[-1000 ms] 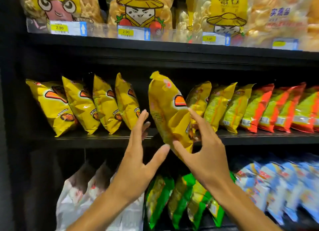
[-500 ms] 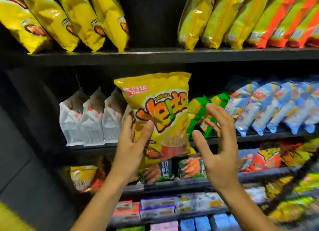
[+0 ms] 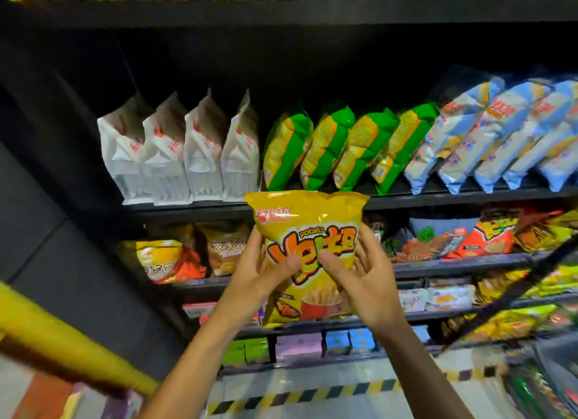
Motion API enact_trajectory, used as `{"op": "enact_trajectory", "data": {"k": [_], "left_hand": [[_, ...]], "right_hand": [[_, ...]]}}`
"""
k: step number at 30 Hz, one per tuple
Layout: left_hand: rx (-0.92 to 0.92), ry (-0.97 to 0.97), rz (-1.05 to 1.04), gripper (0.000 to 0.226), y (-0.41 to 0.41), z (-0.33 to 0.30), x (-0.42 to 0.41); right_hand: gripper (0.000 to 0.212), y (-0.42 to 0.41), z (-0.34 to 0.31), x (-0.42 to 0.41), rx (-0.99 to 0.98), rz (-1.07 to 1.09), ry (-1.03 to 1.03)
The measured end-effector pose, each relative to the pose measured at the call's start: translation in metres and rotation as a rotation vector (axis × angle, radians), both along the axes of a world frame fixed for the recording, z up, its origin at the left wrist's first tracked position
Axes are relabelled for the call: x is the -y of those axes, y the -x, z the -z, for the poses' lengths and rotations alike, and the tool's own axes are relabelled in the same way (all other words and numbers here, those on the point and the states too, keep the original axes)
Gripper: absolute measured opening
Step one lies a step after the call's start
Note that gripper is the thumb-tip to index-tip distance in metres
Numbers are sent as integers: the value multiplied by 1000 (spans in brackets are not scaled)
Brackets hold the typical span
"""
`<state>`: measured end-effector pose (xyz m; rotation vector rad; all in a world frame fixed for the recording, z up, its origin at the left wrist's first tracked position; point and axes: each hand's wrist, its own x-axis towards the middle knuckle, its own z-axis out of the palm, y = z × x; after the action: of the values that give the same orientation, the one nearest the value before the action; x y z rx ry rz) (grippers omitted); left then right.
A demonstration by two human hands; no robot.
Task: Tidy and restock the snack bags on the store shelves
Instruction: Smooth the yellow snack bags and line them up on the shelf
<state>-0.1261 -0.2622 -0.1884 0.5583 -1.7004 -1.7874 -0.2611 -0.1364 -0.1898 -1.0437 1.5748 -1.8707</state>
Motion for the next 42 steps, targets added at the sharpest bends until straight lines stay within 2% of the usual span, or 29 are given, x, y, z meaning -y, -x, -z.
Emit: {"op": "enact_trajectory", "data": {"k": [4, 7, 11, 16, 17, 20, 22, 24, 29, 30, 33, 36, 38, 42], "left_hand": [[33, 14, -151, 49, -8, 15, -7], [65, 13, -128, 46, -15, 23, -13], [86, 7, -66, 46, -22, 29, -17], [132, -16, 74, 34, -23, 25, -26], [131, -16, 79, 42, -24, 26, -26], [82, -53, 67, 93, -26, 29, -24], [-1, -128, 36, 99, -26, 26, -26], [-79, -213, -17, 91, -26, 17, -26], [-123, -116, -143, 23, -25, 8, -30], [-131, -110, -153, 16, -25, 8, -32], [-141, -106, -166, 15, -26, 8, -35], [-134, -74, -167, 16, -28, 7, -38], [-135, -52, -157, 19, -30, 7, -40], [-133, -33, -141, 18, -33, 8, -42]], "right_hand": [[56, 2, 9, -9, 2, -78, -68], [53, 13, 1, -20, 31, 24, 6], [20, 12, -6, -25, -86, 93, 17], [53, 6, -3, -23, -83, 216, 16], [54, 4, -1, -23, -53, 233, 22], [49, -1, 2, -22, 22, 253, 48], [50, -4, 2, -24, 15, 272, 52], [43, -9, 0, -27, -30, 295, 59], [33, -14, 5, -29, -70, 327, 55], [32, -14, 6, -29, -62, 310, 40], [21, -13, 8, -29, -40, 188, 6], [31, -11, 9, -29, -71, 85, -42], [30, -12, 8, -28, -85, 94, -56], [46, -14, 15, -28, 44, 164, -113]]}}
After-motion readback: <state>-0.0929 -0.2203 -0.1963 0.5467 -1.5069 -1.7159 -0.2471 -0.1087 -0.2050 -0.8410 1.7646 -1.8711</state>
